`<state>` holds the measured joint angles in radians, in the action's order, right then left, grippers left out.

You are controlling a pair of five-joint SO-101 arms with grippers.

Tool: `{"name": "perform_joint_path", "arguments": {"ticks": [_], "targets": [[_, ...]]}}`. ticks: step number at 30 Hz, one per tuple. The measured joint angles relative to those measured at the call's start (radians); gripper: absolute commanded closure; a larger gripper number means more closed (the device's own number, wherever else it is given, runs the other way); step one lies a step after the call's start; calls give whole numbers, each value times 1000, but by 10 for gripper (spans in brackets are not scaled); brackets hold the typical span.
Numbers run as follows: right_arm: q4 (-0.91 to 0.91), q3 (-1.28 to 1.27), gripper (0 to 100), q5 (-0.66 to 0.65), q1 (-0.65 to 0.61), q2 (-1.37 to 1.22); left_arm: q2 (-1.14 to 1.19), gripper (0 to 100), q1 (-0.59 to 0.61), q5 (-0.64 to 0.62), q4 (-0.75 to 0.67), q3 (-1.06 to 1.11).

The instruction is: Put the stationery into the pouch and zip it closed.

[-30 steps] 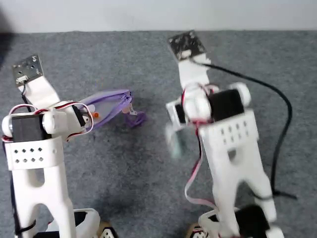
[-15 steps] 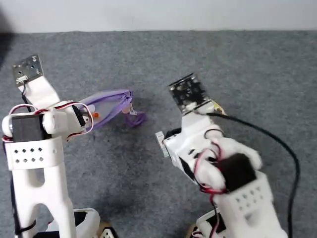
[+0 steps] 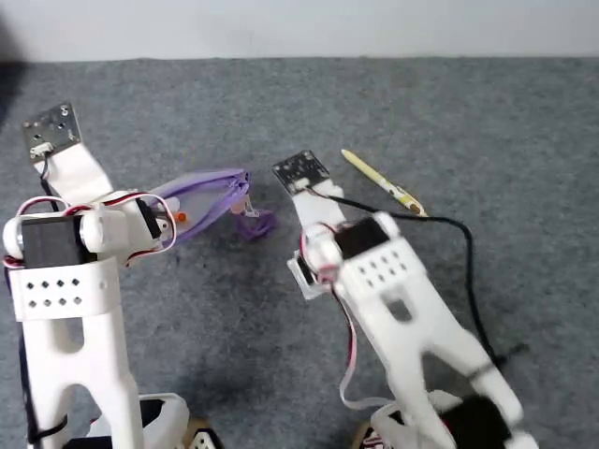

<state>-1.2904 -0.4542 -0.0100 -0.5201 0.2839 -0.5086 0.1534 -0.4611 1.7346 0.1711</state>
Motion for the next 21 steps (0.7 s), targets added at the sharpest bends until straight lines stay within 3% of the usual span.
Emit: {"name": "perform_joint_path", "arguments": {"ticks": [21], "targets": [[-49, 496, 830, 89, 0, -704, 0, 988, 0, 0, 0, 0]]}}
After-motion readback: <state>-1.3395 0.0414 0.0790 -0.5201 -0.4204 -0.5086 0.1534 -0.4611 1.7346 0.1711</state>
